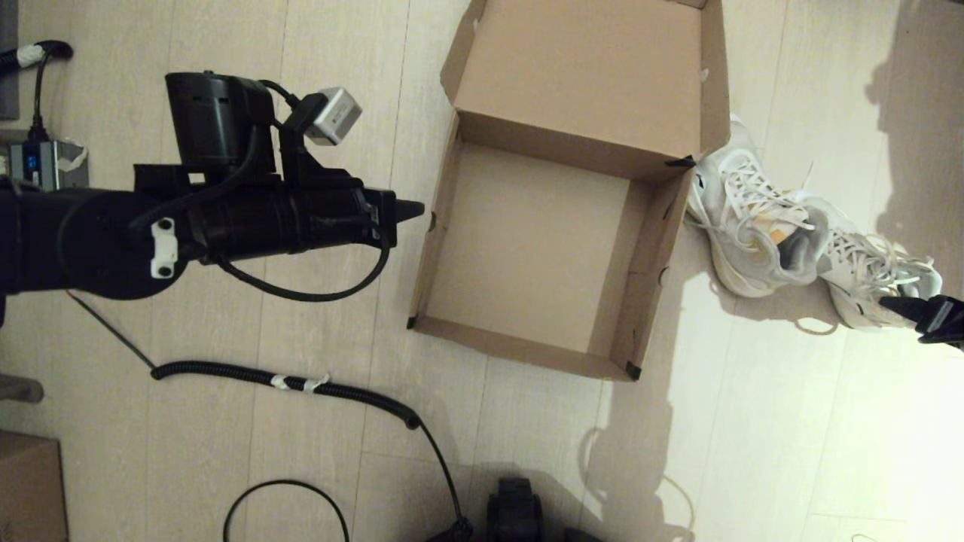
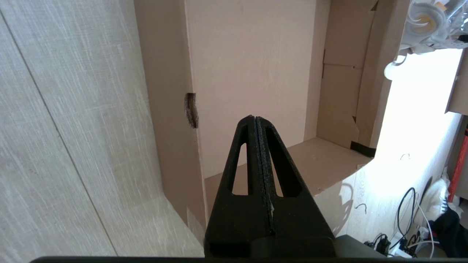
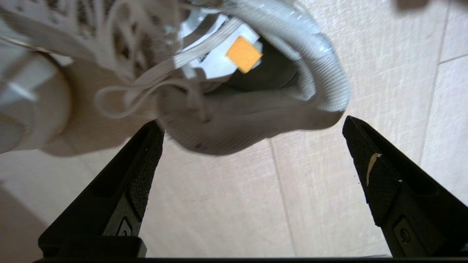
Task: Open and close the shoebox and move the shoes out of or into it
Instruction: Put the shoes into the shoe box
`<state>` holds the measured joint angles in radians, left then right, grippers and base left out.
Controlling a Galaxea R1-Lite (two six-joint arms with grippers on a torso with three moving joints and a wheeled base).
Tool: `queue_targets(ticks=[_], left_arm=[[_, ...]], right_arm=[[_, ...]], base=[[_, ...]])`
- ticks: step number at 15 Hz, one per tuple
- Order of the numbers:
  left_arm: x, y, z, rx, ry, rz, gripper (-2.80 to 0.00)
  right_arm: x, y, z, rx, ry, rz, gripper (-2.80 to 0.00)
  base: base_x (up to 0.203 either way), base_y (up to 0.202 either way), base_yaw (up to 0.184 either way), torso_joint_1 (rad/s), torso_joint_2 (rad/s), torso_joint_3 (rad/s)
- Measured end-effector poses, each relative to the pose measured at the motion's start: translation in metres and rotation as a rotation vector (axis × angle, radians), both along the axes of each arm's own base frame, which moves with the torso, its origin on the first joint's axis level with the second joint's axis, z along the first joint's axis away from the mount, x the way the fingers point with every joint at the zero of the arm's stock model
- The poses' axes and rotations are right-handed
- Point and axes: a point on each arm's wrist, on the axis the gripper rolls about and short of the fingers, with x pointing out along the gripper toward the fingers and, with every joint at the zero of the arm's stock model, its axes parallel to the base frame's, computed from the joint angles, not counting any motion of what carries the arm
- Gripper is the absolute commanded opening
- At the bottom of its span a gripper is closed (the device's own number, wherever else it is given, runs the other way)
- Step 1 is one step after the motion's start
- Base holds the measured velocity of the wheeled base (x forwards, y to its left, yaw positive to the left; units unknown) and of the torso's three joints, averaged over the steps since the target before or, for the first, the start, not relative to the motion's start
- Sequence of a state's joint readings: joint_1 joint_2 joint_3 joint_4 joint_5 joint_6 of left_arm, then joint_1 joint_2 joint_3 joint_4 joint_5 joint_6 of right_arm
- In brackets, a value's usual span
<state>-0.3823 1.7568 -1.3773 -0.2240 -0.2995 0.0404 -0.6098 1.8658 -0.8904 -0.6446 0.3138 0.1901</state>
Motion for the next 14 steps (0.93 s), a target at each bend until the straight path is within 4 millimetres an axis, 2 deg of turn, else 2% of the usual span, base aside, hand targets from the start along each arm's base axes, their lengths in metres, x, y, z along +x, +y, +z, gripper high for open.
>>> queue_targets(ticks=[5,8,10,12,14], left_arm=[[-0.006,0.002,-0.001,0.003,0.007,0.0,-2.8],[-0.007,0.002,0.0,0.002,0.004,-0.002,-2.8],[-0.008,0.002,0.002,0.0,-0.002,-0.003,-2.8],[-0.01,0.003,0.004,-0.004,-0.005,-0.002,-2.8],[-0.012,0.004,0.005,-0.005,-0.007,-0.001,-2.8]], right_arm=[[0.001,0.024,0.008,0.026,-0.009,0.056,0.0],[-0.002,0.034,0.0,-0.04,0.03,0.109,0.0],[-0.003,0.035,-0.011,-0.183,0.052,0.16,0.0],[0.003,0.027,-0.023,-0.386,0.021,0.19,0.0],[0.012,0.019,-0.024,-0.604,-0.053,0.226,0.0]], base=[[0.0,0.0,0.0,0.0,0.0,0.0],[0.0,0.0,0.0,0.0,0.0,0.0],[0.0,0.0,0.0,0.0,0.0,0.0],[0.0,0.0,0.0,0.0,0.0,0.0],[0.0,0.0,0.0,0.0,0.0,0.0]])
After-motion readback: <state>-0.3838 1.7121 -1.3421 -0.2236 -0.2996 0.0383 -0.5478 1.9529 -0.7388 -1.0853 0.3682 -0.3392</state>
